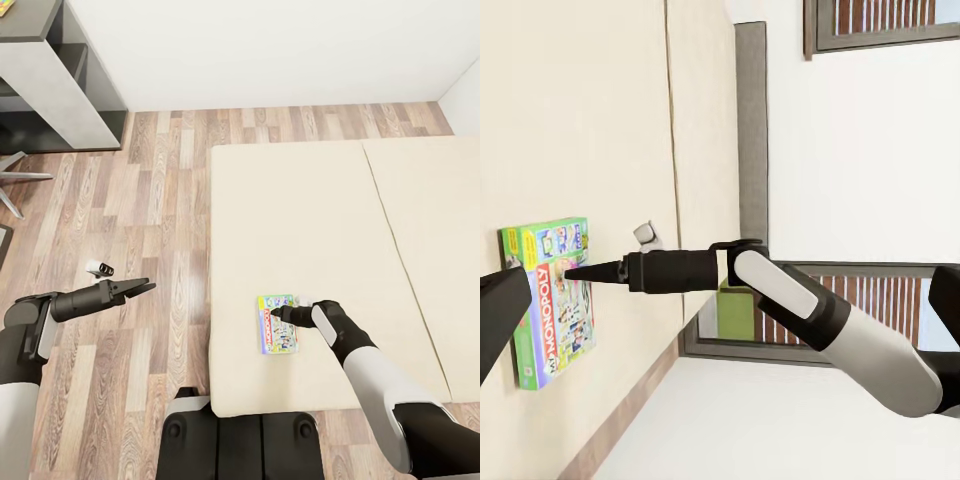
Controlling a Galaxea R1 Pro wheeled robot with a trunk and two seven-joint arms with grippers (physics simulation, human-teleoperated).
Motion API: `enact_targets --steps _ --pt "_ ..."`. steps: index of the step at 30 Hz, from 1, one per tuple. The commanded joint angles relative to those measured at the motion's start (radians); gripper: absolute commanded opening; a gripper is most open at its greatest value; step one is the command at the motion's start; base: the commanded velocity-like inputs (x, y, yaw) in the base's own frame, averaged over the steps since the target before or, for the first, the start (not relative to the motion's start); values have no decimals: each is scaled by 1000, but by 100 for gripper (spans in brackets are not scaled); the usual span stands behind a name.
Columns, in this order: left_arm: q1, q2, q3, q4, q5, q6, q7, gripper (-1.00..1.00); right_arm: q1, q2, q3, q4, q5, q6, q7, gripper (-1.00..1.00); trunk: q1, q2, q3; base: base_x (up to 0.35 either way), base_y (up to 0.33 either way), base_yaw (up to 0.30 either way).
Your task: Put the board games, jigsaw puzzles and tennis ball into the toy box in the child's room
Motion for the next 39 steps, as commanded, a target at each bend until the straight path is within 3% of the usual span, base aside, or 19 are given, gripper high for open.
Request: enact_targets --steps 1,39 --pt "0 0 0 0 -1 11 -4 100 0 0 1 -1 4 4 3 100 1 -2 -1 0 0 0" --pt "0 0 0 0 -1 11 -4 100 0 0 2 -1 4 4 3 100 1 -2 -1 -13 8 0"
